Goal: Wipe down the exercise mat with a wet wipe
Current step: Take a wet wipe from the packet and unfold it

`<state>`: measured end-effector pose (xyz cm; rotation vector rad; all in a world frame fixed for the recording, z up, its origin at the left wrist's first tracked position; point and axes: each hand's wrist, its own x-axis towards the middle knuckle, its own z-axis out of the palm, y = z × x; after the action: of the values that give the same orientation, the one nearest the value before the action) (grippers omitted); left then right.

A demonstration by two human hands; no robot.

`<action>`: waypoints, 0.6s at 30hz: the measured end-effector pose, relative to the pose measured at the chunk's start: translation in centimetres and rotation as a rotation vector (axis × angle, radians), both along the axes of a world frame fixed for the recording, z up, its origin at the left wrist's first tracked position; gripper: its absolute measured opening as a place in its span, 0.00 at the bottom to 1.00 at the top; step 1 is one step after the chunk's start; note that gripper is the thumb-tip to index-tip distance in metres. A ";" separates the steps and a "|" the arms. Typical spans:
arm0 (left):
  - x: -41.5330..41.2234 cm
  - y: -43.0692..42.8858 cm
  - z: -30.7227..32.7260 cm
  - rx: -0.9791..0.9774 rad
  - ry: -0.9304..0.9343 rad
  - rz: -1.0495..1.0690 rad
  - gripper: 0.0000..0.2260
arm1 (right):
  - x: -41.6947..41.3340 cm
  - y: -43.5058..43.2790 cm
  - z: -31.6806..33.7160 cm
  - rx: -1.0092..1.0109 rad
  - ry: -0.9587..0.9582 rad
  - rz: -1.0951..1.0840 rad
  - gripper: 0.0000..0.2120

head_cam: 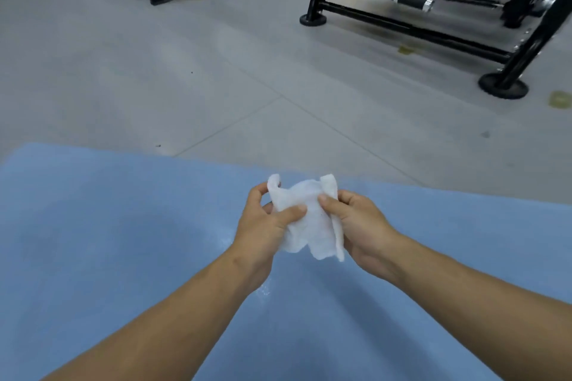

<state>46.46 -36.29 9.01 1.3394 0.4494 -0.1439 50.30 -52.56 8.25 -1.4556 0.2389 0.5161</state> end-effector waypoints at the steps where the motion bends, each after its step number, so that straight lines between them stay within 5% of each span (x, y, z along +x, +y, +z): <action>1: -0.4 0.2 -0.6 0.002 0.011 0.013 0.26 | -0.1 0.1 -0.6 -0.046 0.014 -0.011 0.09; 8: -2.6 -0.1 -6.3 0.174 0.053 -0.058 0.32 | -0.8 1.1 -6.2 -0.326 0.034 -0.055 0.07; 14: -4.5 0.0 -12.2 0.264 0.161 -0.134 0.24 | -3.7 1.7 -12.0 -0.372 0.068 -0.155 0.07; 18: -5.0 0.3 -14.8 0.336 0.170 -0.128 0.30 | -5.0 0.7 -14.0 -0.471 0.044 -0.204 0.01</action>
<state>41.47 -36.04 -5.78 1.6953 0.5479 -0.3006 45.26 -51.91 -5.79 -1.8515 0.5668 0.3372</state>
